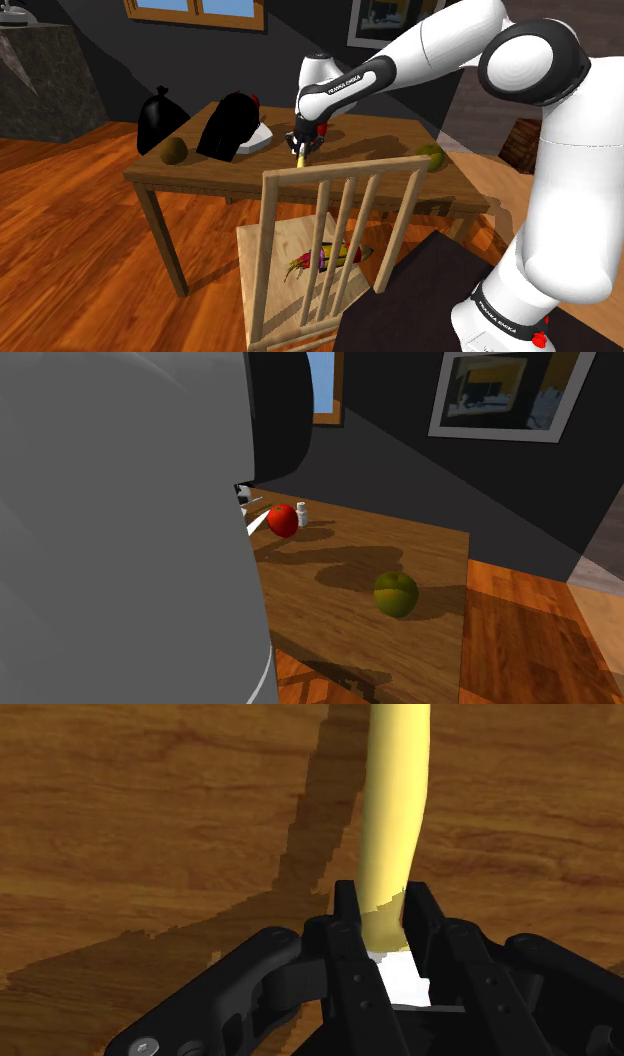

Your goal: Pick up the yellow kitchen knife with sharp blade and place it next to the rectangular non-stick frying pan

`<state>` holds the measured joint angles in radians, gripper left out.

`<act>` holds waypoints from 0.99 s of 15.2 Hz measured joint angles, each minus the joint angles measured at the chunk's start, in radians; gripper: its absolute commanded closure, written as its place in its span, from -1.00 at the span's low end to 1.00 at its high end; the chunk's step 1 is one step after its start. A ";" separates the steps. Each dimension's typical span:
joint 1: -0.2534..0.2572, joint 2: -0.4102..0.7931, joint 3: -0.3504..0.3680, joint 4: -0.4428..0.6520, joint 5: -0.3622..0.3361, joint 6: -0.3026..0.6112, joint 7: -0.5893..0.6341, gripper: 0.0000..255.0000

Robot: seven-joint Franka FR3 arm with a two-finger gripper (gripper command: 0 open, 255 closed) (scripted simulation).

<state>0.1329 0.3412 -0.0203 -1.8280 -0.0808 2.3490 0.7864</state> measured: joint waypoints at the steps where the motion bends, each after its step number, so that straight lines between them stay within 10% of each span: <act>1: 0.000 0.003 0.000 -0.005 -0.001 0.014 0.002 1.00; 7: -0.002 0.014 -0.002 -0.020 -0.002 0.025 0.002 1.00; 8: -0.002 0.014 -0.002 -0.021 -0.002 0.026 0.002 -1.00; 15: -0.002 0.006 -0.002 -0.017 -0.001 0.014 0.001 -1.00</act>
<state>0.1305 0.3470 -0.0227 -1.8453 -0.0821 2.3627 0.7871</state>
